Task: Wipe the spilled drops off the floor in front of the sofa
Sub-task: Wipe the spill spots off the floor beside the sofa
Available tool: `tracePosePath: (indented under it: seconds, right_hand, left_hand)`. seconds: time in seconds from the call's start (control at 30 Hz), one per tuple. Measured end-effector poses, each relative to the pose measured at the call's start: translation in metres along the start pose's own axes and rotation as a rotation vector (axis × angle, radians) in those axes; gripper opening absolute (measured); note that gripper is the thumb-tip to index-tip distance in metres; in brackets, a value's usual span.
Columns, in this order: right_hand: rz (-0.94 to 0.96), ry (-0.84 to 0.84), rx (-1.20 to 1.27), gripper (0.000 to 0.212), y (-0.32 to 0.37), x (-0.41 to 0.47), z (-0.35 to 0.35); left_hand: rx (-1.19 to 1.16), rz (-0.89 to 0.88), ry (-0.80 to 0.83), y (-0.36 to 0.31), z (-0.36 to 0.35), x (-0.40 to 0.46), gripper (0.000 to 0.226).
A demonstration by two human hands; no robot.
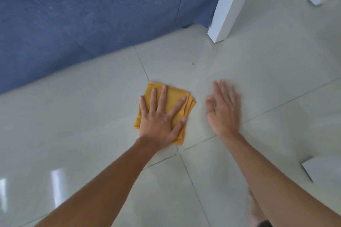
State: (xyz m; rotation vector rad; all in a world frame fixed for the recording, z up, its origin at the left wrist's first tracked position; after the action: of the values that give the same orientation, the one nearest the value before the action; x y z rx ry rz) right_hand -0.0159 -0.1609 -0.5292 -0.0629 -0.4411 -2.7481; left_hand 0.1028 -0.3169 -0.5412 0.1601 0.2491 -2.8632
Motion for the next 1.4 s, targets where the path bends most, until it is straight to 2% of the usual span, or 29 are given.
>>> tracePosePath:
  seconds: [0.07,0.13,0.27,0.37,0.6,0.7,0.83,1.0,1.17,1.4]
  right_hand:
    - [-0.008,0.112,-0.106,0.064,-0.006,0.008,-0.007]
    - [-0.006,0.143,-0.175,0.064,-0.009,0.01,-0.013]
    - [-0.008,0.067,-0.217,0.062,-0.011,0.007,-0.017]
    - [0.002,0.028,-0.207,0.061,-0.012,0.008,-0.019]
    - [-0.012,-0.042,-0.149,0.059,-0.014,0.011,-0.016]
    - [-0.035,-0.122,0.011,0.06,-0.017,0.012,-0.009]
    - [-0.138,-0.206,0.39,0.063,-0.026,0.012,0.002]
    - [-0.07,-0.16,0.371,0.063,-0.011,-0.002,0.004]
    - [0.051,-0.117,0.206,0.06,0.039,-0.045,-0.011]
    - [0.332,-0.024,0.197,0.06,0.166,-0.112,-0.038]
  left_hand:
    - [0.027,0.03,0.0,0.023,0.001,-0.021,0.063]
    - [0.032,0.114,-0.01,0.047,0.005,-0.017,0.063]
    - [-0.02,0.33,-0.051,0.084,0.016,0.046,0.064]
    - [-0.025,0.392,-0.061,0.093,0.024,0.111,0.066]
    - [-0.023,0.369,-0.056,0.037,0.028,0.212,0.07]
    - [-0.049,0.285,-0.046,-0.006,0.022,0.219,0.068]
    - [-0.046,0.106,-0.027,-0.057,0.012,0.191,0.066]
    - [-0.048,-0.02,-0.03,-0.075,-0.002,0.113,0.065]
    - [-0.074,0.045,-0.069,-0.023,-0.002,0.034,0.065]
    - [-0.071,0.29,-0.091,0.095,0.004,-0.101,0.063]
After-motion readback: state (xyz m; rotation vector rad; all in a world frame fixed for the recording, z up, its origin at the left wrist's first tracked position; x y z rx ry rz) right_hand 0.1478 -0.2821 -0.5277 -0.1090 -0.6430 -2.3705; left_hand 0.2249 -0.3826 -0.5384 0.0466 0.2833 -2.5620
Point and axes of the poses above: each hand's wrist, its own x-axis towards the middle knuckle, its own z-axis out of the back of the hand, y = z × x, the point moved 6 cm from there along x, towards the middle knuckle, and after that the axes turned 3 degrees about -x, right-handed, at the moved point
